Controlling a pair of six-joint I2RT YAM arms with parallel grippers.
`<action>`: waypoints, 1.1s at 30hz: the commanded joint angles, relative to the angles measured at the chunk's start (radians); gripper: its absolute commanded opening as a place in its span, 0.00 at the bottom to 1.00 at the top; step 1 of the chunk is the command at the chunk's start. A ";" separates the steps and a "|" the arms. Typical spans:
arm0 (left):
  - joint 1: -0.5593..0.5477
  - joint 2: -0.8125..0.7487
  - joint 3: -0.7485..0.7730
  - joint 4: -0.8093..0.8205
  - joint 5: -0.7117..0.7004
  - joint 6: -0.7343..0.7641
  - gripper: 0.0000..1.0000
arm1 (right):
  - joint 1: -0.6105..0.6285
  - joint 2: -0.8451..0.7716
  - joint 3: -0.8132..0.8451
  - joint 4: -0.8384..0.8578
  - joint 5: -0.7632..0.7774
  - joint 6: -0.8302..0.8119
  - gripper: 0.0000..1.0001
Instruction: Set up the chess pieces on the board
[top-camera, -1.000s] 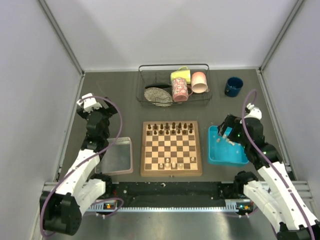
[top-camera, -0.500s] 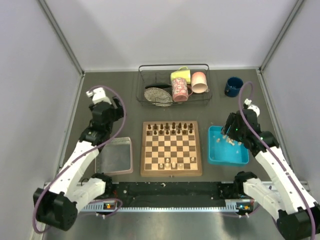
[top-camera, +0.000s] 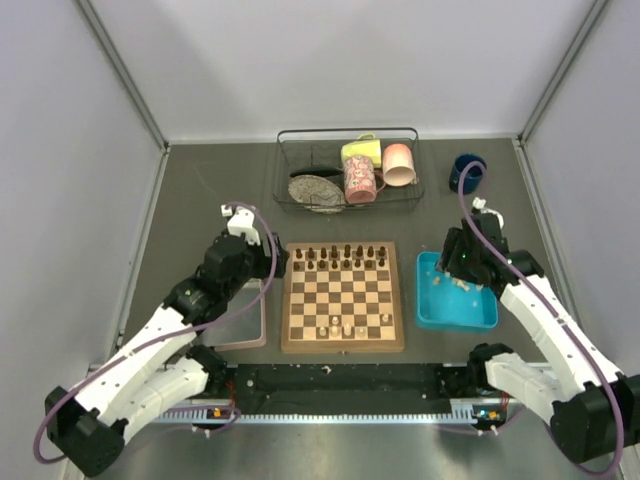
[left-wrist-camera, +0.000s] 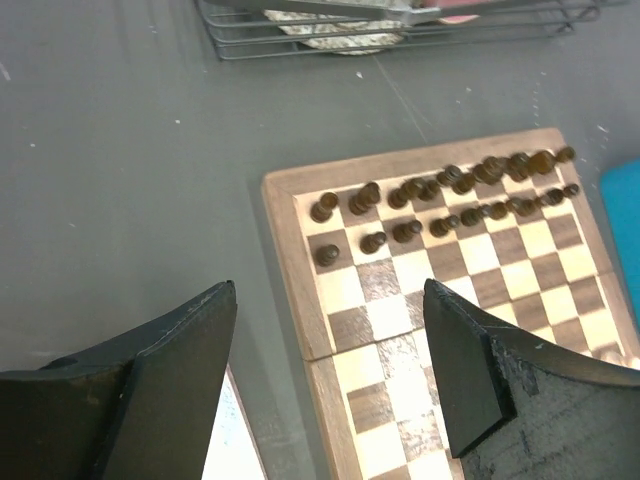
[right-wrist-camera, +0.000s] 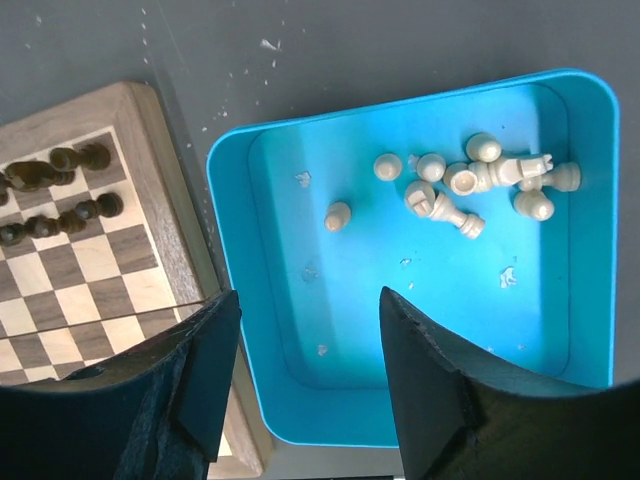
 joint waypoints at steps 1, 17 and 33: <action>-0.012 -0.087 -0.019 0.028 0.095 0.010 0.79 | 0.004 0.067 -0.010 0.055 -0.023 0.005 0.56; -0.014 -0.145 0.036 -0.139 0.076 0.055 0.78 | 0.004 0.295 -0.036 0.147 0.003 0.031 0.38; -0.014 -0.176 0.044 -0.191 0.073 0.110 0.78 | -0.002 0.397 -0.050 0.242 -0.007 0.028 0.35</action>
